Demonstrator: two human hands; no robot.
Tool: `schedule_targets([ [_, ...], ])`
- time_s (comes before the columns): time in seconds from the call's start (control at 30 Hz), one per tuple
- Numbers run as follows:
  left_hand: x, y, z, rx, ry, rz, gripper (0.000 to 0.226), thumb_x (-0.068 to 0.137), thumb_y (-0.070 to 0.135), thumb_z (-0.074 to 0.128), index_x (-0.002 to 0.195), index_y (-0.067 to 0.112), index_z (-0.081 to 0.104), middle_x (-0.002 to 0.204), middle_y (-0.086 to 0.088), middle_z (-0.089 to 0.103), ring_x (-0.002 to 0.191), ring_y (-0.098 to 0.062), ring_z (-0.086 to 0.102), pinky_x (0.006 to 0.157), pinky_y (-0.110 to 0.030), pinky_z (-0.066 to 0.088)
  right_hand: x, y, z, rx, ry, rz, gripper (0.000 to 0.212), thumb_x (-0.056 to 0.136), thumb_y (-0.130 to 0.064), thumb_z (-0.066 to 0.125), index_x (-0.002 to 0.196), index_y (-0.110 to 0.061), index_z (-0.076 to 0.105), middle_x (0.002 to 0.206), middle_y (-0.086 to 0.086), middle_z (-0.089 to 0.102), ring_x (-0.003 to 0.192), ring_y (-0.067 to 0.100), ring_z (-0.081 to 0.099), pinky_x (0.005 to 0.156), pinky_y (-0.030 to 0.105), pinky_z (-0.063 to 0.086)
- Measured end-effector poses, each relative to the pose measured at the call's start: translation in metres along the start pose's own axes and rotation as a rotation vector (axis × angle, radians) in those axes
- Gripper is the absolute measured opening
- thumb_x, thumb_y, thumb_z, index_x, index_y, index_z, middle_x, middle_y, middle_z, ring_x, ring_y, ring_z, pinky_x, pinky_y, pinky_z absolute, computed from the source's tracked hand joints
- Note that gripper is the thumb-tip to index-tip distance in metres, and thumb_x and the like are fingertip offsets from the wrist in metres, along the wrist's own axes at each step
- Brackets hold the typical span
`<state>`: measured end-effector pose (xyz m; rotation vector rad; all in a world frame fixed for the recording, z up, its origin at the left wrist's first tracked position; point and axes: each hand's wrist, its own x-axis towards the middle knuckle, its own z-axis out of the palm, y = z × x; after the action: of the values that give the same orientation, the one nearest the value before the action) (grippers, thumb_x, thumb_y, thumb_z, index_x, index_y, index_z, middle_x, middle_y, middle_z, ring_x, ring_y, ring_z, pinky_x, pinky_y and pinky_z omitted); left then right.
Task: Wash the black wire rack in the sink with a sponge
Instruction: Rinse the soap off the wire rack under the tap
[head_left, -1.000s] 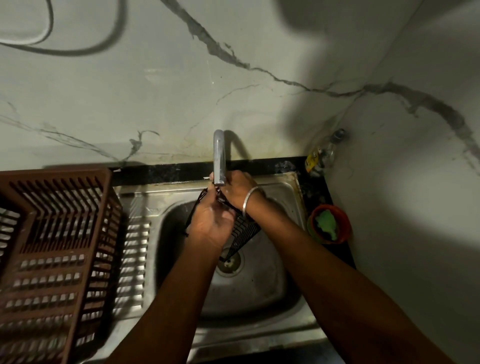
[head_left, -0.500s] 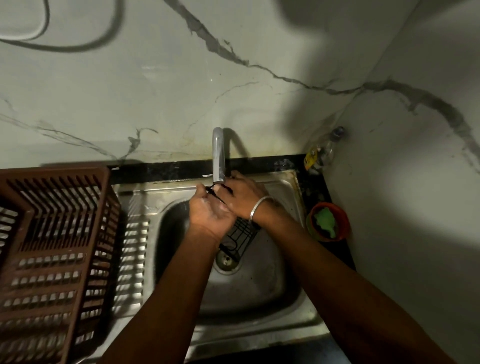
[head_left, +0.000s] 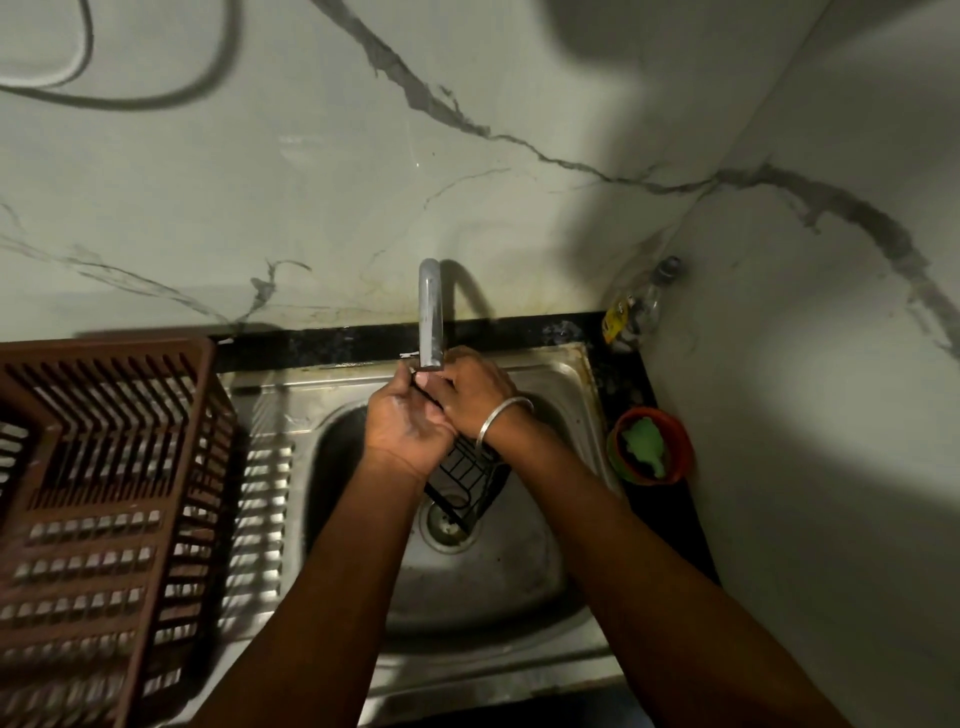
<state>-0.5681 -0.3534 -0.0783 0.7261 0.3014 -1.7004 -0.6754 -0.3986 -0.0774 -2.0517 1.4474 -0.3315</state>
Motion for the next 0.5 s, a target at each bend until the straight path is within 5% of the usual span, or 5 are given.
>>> schedule_targets([
  [0.1,0.0,0.003,-0.005,-0.024,0.032,0.011,0.041,0.112,0.029,0.047,0.139,0.003,0.064,0.119,-0.016,0.073,0.102,-0.023,0.073,0.096,-0.029,0.059,0.0,0.003,-0.003,-0.05,-0.148,-0.173,0.033,0.104,-0.051,0.049,0.13,-0.037,0.065,0.145,0.0,0.052,0.127,0.025,0.056,0.103,0.041,0.049],
  [0.23,0.004,0.013,-0.01,-0.067,0.028,0.087,0.038,0.11,0.015,0.05,0.143,0.0,0.061,0.125,-0.021,0.071,0.103,-0.026,0.075,0.088,-0.035,0.064,-0.004,0.006,-0.011,-0.205,-0.083,-0.159,0.043,0.108,-0.045,0.04,0.149,-0.037,0.05,0.157,0.003,0.044,0.143,0.031,0.041,0.106,0.045,0.046],
  [0.3,0.008,0.014,-0.011,-0.065,0.059,0.097,0.04,0.11,0.015,0.051,0.145,-0.001,0.06,0.14,-0.021,0.067,0.129,-0.029,0.067,0.111,-0.038,0.054,-0.012,0.008,-0.008,-0.134,-0.068,-0.284,0.042,0.108,-0.036,0.045,0.149,-0.033,0.054,0.158,0.002,0.047,0.144,0.027,0.043,0.11,0.043,0.046],
  [0.43,0.01,0.01,-0.011,-0.083,0.128,0.097,0.042,0.109,0.01,0.051,0.148,-0.002,0.057,0.137,-0.021,0.065,0.115,-0.026,0.069,0.094,-0.036,0.064,-0.02,0.016,-0.003,0.016,0.042,-0.272,0.036,0.104,-0.03,0.053,0.139,-0.028,0.064,0.144,0.003,0.058,0.133,0.025,0.052,0.108,0.049,0.051],
  [0.5,0.012,0.01,-0.015,-0.105,0.16,0.091,0.047,0.106,0.008,0.054,0.152,0.0,0.054,0.132,-0.018,0.063,0.119,-0.022,0.063,0.108,-0.032,0.056,-0.024,0.024,-0.001,-0.008,0.055,-0.322,0.042,0.103,-0.038,0.053,0.144,-0.032,0.062,0.152,0.008,0.054,0.144,0.032,0.044,0.116,0.051,0.043],
])
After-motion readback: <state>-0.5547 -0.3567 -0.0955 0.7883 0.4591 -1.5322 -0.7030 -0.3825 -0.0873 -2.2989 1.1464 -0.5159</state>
